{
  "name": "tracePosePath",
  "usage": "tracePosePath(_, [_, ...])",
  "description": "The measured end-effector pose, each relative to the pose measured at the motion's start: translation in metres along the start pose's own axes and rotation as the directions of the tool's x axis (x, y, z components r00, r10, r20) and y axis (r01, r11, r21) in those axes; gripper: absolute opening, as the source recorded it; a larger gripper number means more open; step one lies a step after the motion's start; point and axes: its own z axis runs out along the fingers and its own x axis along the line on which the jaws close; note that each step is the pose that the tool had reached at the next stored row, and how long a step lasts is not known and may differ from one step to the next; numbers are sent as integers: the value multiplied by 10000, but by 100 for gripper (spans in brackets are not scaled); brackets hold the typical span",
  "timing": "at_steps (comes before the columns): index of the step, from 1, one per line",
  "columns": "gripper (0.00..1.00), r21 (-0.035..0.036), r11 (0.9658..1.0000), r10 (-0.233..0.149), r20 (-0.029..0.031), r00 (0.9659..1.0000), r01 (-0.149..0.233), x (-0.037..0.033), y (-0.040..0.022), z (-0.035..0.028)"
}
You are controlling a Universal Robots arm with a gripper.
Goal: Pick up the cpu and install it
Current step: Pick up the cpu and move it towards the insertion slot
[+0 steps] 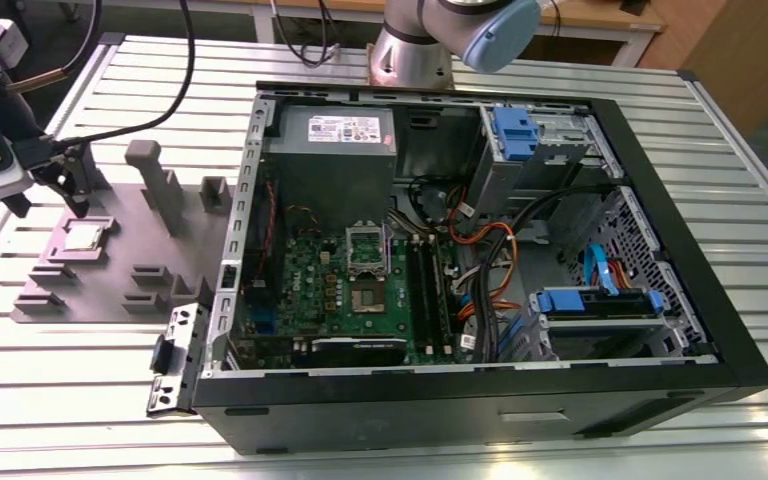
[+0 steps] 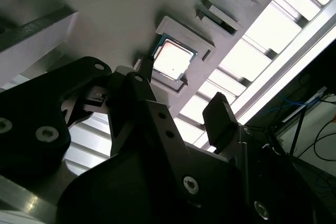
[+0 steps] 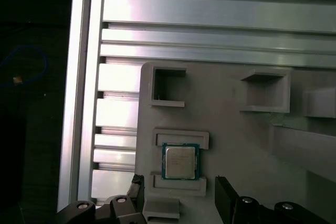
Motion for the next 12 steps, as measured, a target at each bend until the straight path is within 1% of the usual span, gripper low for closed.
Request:
tracePosePath(5, [65,-1,10000,0,2,10000,0,-1,0,15])
tracePosePath(12, [65,-1,10000,0,1,10000,0,-1,-2,56])
